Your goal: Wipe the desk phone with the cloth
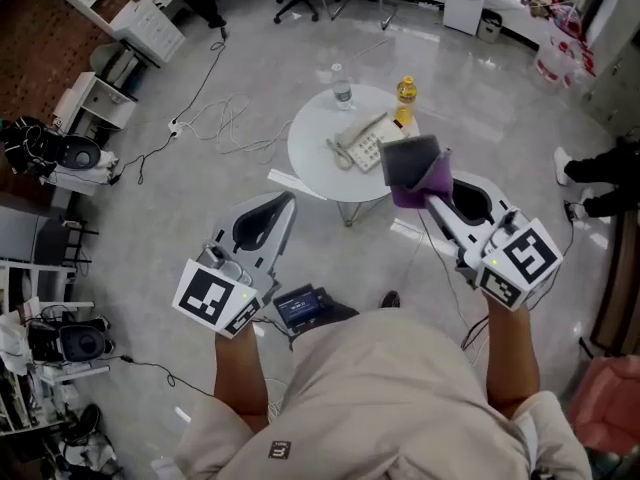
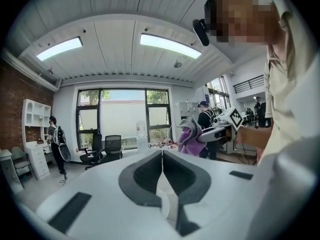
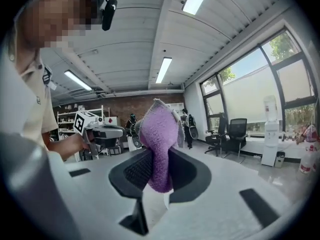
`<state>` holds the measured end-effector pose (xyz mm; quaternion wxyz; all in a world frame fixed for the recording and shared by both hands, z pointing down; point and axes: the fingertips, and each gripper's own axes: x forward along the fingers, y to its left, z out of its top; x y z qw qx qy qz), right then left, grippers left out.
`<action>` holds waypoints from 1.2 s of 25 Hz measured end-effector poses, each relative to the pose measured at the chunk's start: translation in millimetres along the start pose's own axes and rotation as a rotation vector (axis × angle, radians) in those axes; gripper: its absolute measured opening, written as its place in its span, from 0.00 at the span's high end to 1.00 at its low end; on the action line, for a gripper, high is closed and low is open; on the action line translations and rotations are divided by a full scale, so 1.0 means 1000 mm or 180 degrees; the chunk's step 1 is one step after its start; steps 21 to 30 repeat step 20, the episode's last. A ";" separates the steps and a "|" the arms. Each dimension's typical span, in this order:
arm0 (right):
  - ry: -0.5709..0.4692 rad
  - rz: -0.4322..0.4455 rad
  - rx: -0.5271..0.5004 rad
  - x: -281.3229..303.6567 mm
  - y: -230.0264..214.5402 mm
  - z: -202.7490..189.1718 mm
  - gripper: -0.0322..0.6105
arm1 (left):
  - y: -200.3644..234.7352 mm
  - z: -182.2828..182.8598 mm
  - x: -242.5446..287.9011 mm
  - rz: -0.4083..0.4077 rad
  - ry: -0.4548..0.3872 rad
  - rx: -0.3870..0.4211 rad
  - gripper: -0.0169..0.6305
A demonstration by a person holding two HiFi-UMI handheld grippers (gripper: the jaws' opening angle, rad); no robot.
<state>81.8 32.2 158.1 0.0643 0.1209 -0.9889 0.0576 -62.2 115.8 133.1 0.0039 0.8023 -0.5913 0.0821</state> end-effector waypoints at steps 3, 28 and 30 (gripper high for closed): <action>0.0035 0.0048 -0.0062 0.017 0.026 0.010 0.84 | 0.017 0.003 -0.033 0.0076 -0.0025 0.0014 0.95; 0.0193 0.0042 -0.0023 0.120 0.172 -0.007 0.84 | 0.113 -0.065 -0.181 0.0120 0.0055 -0.0228 0.95; 0.0193 0.0042 -0.0023 0.120 0.172 -0.007 0.84 | 0.113 -0.065 -0.181 0.0120 0.0055 -0.0228 0.95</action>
